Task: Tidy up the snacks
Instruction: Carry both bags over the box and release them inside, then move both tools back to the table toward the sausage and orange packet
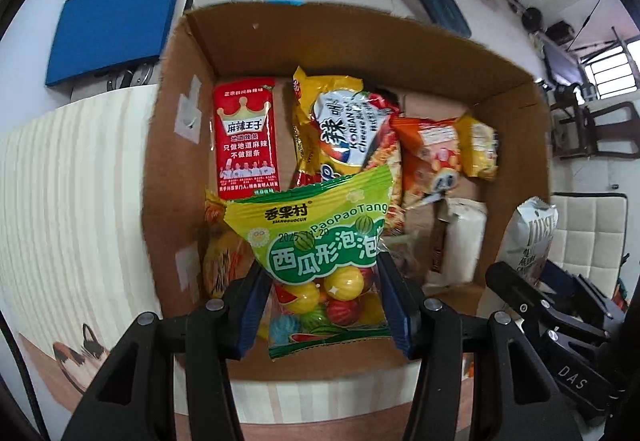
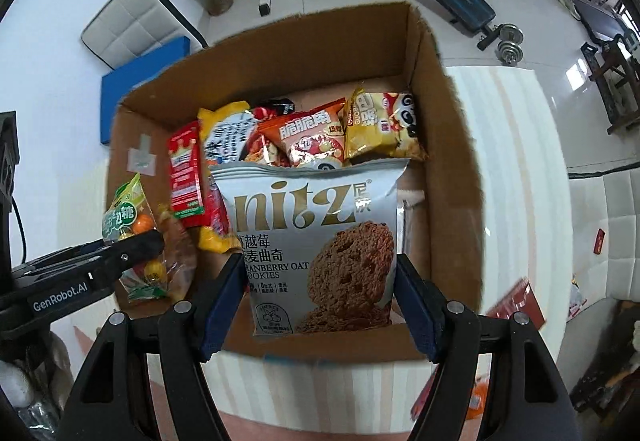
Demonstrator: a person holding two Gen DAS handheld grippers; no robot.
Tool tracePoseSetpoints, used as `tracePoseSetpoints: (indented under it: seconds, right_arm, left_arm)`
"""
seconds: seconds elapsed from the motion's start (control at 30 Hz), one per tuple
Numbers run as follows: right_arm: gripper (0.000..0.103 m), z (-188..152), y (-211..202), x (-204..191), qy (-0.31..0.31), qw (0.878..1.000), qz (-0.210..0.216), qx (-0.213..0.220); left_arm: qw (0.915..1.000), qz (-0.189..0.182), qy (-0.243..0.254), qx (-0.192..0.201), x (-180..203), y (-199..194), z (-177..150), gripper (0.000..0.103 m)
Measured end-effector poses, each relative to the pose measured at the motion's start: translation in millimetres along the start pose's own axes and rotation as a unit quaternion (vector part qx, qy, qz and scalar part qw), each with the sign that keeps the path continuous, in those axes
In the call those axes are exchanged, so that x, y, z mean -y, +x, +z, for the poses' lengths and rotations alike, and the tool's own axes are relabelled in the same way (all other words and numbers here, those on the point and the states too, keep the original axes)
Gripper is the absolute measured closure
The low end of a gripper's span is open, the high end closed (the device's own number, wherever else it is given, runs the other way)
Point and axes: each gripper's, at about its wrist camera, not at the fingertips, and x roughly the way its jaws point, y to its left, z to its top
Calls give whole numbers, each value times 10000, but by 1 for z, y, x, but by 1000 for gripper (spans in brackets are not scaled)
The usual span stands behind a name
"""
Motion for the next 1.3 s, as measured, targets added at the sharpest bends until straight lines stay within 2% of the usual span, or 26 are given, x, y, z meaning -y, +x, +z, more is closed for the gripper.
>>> tracePoseSetpoints:
  seconds: [0.2, 0.27, 0.3, 0.33, 0.4, 0.63, 0.7, 0.8, 0.93, 1.0, 1.1, 1.2, 1.3]
  right_arm:
    - [27, 10, 34, 3, -14, 9993, 144, -346]
    - [17, 11, 36, 5, -26, 9994, 150, -311]
    - [6, 11, 34, 3, -98, 9996, 73, -246]
    - [6, 11, 33, 3, -145, 9997, 25, -214]
    - [6, 11, 31, 1, -227, 9994, 0, -242]
    - [6, 1, 9, -9, -586, 9983, -60, -29]
    - [6, -5, -5, -11, -723, 9972, -87, 197]
    - [6, -18, -36, -11, -1014, 9921, -235, 697]
    - [6, -41, -70, 0, -1138, 9872, -352, 1059]
    - [6, -59, -89, 16, -1118, 9846, -439, 1266]
    - [6, -83, -103, 48, -916, 9874, -456, 1206]
    - [7, -105, -104, 89, -536, 9929, -375, 992]
    - [7, -129, -91, 141, -85, 9967, -452, 671]
  left_arm:
    - [9993, -53, -47, -367, -1, 25, 8, 53]
    - [9993, -13, -112, -367, -4, 30, 10, 47]
    - [9996, 22, -115, -250, -5, 27, 10, 34]
    - [9998, 28, -128, -175, -6, 26, 11, 16]
    - [9999, 25, -131, -61, -7, 19, 11, 10]
    - [9987, -21, -41, 500, -2, -22, -3, 9]
    - [9971, 118, 3, 758, 5, -37, -9, 9]
    - [9911, 370, 158, 1268, 21, -64, -27, 9]
    - [9810, 519, 349, 1835, 48, -87, -53, 9]
    - [9759, 498, 450, 2075, 63, -100, -74, 9]
    - [9716, 386, 595, 2259, 89, -108, -106, 9]
    - [9727, 210, 698, 2202, 112, -102, -132, 9]
    - [9779, 95, 742, 1950, 134, -83, -154, 9]
